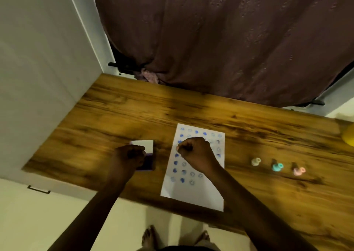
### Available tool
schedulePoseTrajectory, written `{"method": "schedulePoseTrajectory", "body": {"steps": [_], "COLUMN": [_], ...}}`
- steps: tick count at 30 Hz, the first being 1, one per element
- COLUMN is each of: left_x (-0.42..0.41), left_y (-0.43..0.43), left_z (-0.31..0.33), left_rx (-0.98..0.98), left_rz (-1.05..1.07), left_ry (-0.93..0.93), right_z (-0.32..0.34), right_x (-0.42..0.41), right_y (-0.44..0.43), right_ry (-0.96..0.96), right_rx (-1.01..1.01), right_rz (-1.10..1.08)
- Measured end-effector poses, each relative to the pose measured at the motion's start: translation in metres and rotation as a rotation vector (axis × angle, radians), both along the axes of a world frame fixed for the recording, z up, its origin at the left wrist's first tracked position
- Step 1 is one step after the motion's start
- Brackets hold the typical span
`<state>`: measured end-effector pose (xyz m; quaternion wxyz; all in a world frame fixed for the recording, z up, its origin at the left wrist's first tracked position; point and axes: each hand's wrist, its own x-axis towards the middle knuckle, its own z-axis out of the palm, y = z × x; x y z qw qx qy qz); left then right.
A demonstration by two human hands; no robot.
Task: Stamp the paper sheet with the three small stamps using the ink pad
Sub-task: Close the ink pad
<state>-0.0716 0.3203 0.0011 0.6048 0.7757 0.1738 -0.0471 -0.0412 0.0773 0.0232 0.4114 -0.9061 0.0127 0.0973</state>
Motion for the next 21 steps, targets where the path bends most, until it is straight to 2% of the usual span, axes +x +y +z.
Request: {"method": "schedulePoseTrajectory", "body": {"steps": [5, 7, 13, 21], "left_x": [0.011, 0.017, 0.032, 0.036], "left_y": [0.043, 0.052, 0.067, 0.070], "left_z": [-0.007, -0.011, -0.025, -0.028], "left_rx": [0.250, 0.292, 0.096, -0.034], "left_rz": [-0.036, -0.031, -0.007, -0.137], "left_ry": [-0.080, -0.075, 0.065, 0.059], "right_z": [-0.022, -0.030, -0.047, -0.060], "right_x": [0.015, 0.020, 0.029, 0.031], "right_y": [0.047, 0.063, 0.095, 0.111], "right_ry": [0.058, 0.085, 0.143, 0.167], "right_rx": [-0.008, -0.019, -0.041, -0.012], "right_rz": [0.006, 0.000, -0.014, -0.052]}}
